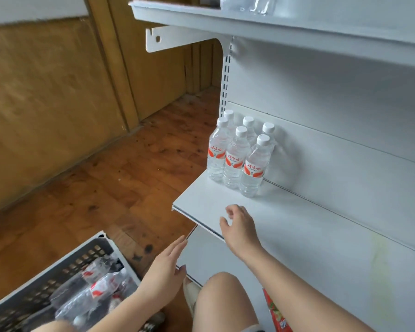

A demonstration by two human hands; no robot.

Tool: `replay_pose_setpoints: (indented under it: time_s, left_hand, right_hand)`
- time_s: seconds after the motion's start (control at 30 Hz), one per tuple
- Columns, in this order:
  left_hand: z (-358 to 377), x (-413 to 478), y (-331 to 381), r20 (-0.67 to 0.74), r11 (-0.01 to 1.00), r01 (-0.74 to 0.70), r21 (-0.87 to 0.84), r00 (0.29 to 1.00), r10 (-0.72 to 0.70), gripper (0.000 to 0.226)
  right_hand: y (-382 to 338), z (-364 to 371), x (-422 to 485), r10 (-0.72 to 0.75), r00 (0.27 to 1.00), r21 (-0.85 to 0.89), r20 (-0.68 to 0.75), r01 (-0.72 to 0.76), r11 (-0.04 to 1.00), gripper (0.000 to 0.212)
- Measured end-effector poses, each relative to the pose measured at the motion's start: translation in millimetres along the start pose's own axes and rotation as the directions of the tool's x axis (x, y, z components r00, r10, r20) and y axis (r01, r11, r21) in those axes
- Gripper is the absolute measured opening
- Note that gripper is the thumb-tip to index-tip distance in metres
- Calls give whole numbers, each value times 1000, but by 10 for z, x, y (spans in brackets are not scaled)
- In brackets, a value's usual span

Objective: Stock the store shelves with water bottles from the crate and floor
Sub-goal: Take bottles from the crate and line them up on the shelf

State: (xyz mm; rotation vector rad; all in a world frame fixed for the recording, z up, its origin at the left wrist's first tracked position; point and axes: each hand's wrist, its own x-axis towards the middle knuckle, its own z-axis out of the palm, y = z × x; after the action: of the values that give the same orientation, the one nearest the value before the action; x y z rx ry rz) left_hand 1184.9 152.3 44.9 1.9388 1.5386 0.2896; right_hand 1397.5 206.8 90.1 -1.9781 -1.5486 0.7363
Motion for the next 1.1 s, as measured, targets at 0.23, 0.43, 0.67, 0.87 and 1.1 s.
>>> replay_pose_setpoints:
  time_s: [0.23,0.43,0.67,0.87,1.1]
  left_hand:
    - [-153,-1201,-320,-61,845,346,-407,913,-403,26]
    - [-278,-1944,-490,-112,774,372,-512,865,-489,20]
    - [-378,-2743,-531,-232,837,342,-426,853,-467,19]
    - [-392,-3107,-509,-321,805,328,-494,791,-520,20]
    - [-362,-3237,-526,-316,753,408,-516,727,-610,16]
  right_hand:
    - [-602,654,-1369,-91,921,335,378,-45,941,10]
    - [-509,910,-2017,-66,811,178,581,-48,983,10]
    - [-749,907,-2463,-161,797,145,582,94,985,9]
    - [-756,1000,-2809,-184,666,131,723,129,983,11]
    - [-956,1183,-2703,-217,603,215,768,77,974,12]
